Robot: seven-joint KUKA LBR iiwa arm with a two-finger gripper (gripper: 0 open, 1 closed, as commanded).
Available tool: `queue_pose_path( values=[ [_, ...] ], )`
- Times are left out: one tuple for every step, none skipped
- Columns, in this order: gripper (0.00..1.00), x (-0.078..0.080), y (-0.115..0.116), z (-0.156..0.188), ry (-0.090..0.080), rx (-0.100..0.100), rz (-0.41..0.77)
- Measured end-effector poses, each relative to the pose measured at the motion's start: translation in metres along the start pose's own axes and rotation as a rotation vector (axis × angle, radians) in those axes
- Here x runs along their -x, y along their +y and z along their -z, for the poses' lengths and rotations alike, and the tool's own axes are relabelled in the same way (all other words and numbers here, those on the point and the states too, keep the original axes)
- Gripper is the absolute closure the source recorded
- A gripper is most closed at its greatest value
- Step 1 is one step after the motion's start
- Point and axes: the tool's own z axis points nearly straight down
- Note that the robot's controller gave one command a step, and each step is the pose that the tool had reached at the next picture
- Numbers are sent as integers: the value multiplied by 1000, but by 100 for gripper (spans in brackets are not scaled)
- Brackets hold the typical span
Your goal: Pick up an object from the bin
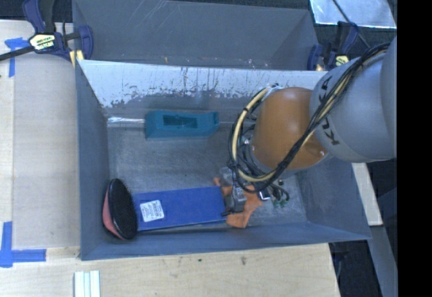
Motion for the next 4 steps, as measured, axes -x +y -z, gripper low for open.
queue_pose_path(
  values=[
    [100, -7, -10, 33, -2, 2, -16],
    [100, 15, -3, 65, -4, 0, 8],
    [100, 2, 5, 24, -16, -1, 4],
    [100, 12, 26, 11, -26, -16, 46]
  ],
)
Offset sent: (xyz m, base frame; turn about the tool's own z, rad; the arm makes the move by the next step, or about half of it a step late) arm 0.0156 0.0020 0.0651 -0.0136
